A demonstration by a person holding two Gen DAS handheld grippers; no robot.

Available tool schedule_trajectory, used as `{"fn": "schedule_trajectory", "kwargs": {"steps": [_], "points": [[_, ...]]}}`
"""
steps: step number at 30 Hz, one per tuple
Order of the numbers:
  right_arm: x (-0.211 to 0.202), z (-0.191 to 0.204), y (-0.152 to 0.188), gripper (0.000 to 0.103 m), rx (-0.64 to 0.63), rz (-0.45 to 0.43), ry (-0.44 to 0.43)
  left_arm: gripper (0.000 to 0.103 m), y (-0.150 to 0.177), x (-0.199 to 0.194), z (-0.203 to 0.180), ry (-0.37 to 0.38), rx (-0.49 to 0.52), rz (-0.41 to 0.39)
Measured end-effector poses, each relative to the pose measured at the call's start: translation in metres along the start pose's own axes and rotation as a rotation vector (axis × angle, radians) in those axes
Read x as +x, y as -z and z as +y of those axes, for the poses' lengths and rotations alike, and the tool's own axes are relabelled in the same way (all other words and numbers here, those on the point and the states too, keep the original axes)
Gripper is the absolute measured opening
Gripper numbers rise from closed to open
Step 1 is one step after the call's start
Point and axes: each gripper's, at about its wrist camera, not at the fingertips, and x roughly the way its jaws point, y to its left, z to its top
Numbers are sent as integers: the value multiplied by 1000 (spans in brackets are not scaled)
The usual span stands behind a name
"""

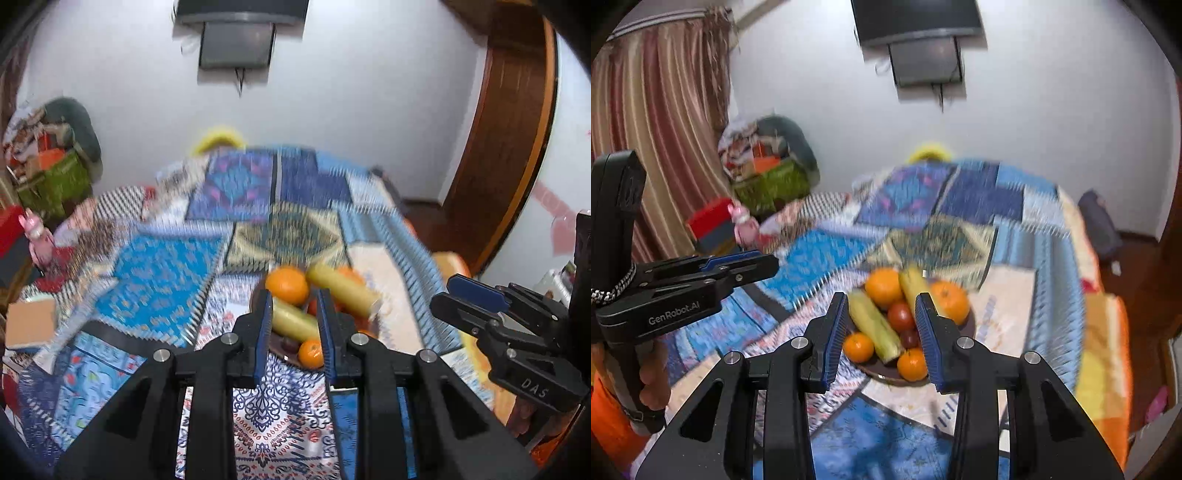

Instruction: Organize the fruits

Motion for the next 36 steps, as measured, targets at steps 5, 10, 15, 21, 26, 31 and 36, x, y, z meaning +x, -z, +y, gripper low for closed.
{"fn": "schedule_trajectory", "kwargs": {"steps": [5, 10, 15, 21, 26, 31, 36], "points": [[-60, 18, -14, 35, -17, -132, 15, 24, -6, -75, -18, -30, 30, -176], [-113, 38, -15, 36, -29, -239, 21, 24, 0, -133, -31, -21, 37, -290], [-141, 50, -9, 46, -31, -305, 47, 33, 11, -168, -40, -7, 43, -349], [-154, 56, -1, 71, -26, -334, 71, 67, 23, -188, -49, -38, 72, -402], [-160, 61, 2, 86, -37, -357, 106, 79, 29, -198, -51, -38, 69, -428], [-164, 62, 6, 101, -30, -367, 118, 92, 32, -201, -49, -38, 57, -444], [-165, 61, 7, 103, -25, -377, 130, 101, 34, -205, -47, -48, 50, -458]]}}
